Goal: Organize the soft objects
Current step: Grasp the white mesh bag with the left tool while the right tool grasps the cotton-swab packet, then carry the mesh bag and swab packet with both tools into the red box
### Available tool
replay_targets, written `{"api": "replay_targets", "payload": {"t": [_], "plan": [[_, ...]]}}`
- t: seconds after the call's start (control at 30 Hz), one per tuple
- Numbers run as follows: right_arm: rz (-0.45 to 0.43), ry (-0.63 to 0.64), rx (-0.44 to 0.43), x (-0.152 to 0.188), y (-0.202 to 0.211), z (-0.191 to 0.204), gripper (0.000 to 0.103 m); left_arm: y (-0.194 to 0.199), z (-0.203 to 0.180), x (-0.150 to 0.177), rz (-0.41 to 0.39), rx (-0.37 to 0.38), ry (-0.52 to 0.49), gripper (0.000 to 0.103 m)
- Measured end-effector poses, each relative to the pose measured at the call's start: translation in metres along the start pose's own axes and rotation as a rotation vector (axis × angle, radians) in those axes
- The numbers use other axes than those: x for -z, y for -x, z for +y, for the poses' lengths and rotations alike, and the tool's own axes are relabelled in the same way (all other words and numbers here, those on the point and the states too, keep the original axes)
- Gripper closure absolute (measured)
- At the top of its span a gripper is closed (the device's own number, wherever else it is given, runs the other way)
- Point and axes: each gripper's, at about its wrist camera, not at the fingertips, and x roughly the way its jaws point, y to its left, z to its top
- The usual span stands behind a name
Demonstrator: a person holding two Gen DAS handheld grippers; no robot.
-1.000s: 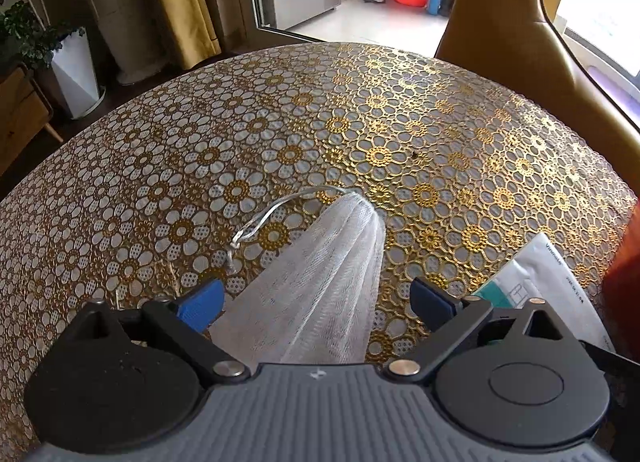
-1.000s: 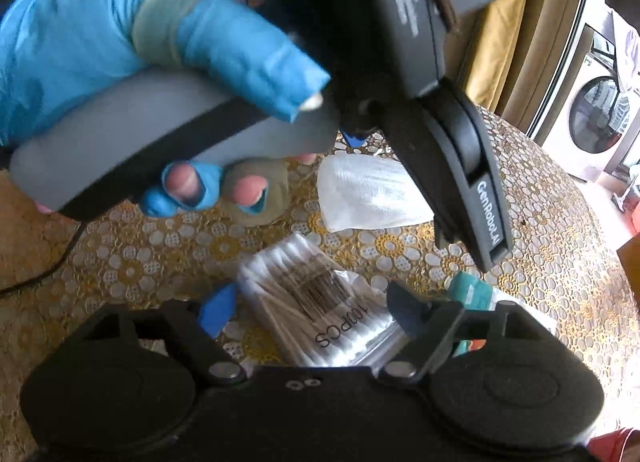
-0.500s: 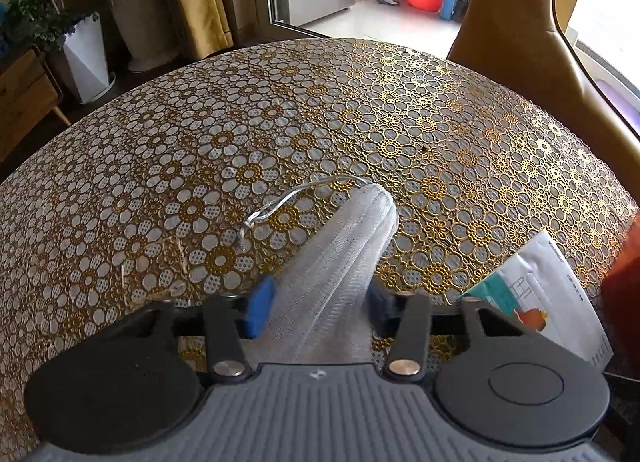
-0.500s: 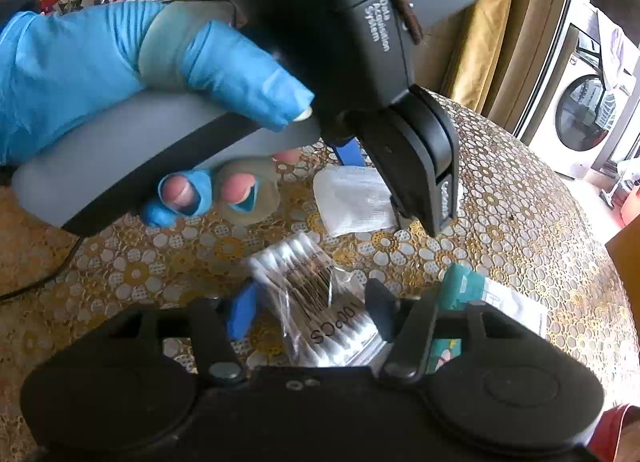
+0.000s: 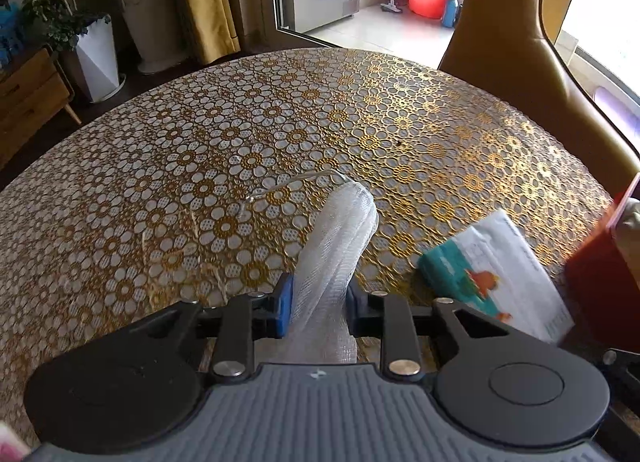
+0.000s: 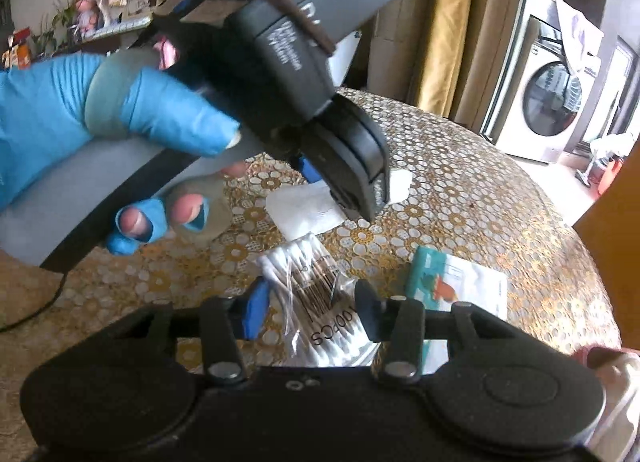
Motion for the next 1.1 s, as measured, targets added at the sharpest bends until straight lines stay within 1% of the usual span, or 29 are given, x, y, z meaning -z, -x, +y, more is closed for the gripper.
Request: {"api": "replay_targets", "payload": {"t": [0.17,0.23,0.4,0.8,1.1], "plan": [[-0.002,-0.02,0.013,0.008,0.024,0.002,0.057,0.036,-0.006,0.016,-0.018,0.004,-0.007,0.077],[-0.002,-0.04,0.014,0.012,0.036,0.006,0.057,0.047,-0.013,0.018,-0.029,-0.003,-0.017,0.077],[-0.016,-0.062,0.029,0.02,0.065,0.011,0.057,0.077,-0.029,0.025,-0.042,0.008,-0.021,0.077],[-0.078,-0.137,0.079,0.047,0.143,0.013,0.057,0.148,-0.058,0.062,-0.089,0.025,-0.081,0.077],[-0.134,-0.218,0.122,0.07,0.191,0.005,0.057,0.197,-0.083,0.086,-0.135,0.06,-0.099,0.077]]}}
